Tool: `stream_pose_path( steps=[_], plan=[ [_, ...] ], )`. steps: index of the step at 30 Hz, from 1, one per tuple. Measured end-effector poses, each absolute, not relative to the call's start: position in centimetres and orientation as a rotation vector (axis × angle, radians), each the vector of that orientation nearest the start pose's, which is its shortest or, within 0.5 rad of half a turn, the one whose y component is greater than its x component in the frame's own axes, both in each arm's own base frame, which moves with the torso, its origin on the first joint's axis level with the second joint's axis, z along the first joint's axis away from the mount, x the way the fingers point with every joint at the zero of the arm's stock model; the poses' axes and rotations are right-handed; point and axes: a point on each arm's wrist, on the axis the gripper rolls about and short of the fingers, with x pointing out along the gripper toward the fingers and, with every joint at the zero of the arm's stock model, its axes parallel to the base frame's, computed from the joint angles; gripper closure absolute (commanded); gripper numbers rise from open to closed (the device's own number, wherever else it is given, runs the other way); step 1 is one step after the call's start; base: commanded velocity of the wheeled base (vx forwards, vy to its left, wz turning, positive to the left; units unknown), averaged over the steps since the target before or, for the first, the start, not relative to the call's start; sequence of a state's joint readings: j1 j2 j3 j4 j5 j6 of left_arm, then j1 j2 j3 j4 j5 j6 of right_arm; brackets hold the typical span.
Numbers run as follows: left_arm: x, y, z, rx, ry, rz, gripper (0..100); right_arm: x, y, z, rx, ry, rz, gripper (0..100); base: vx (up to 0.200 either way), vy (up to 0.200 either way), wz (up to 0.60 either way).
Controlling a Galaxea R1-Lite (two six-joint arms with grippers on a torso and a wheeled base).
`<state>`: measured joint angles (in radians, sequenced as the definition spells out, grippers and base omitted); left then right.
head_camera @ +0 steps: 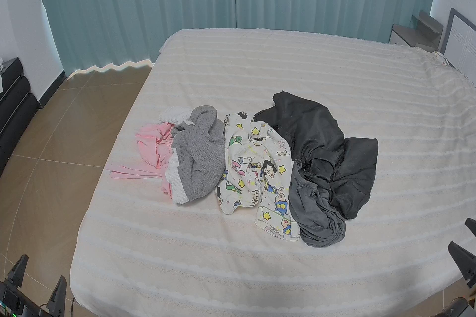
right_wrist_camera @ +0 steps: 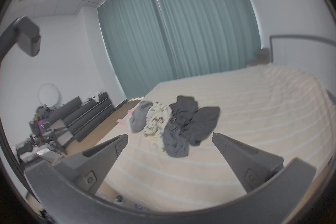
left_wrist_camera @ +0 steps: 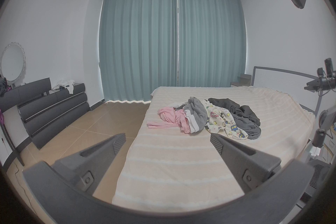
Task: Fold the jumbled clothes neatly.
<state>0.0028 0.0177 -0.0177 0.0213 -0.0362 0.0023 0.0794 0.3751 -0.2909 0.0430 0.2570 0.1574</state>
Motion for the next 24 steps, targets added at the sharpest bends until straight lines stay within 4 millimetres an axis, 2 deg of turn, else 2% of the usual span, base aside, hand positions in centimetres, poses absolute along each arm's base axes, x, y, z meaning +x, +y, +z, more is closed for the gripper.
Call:
stream_pose_path(
  steps=[3,8,13,21,24],
  plan=[
    [-2.3,-0.1,7.9,0.005,0.021,-0.034,0,1.9,0.9,16.5,0.208,0.243,0.385,0,0.0,0.0,0.0],
    [-2.3,-0.1,7.9,0.007,0.021,-0.034,0,5.9,2.0,17.3,0.273,0.42,0.497,0,0.0,0.2,0.0],
    [-2.3,-0.1,7.9,0.008,0.021,-0.033,0,9.8,4.2,17.1,0.314,0.572,0.586,0,0.0,0.2,0.0],
    [-2.3,-0.1,7.9,0.009,0.021,-0.034,0,12.9,7.1,16.1,0.357,0.711,0.647,0,0.0,0.2,0.0],
    [-2.3,-0.1,7.9,0.009,0.021,-0.035,0,13.7,7.7,15.5,0.352,0.755,0.644,0,0.0,0.0,0.0]
  ],
)
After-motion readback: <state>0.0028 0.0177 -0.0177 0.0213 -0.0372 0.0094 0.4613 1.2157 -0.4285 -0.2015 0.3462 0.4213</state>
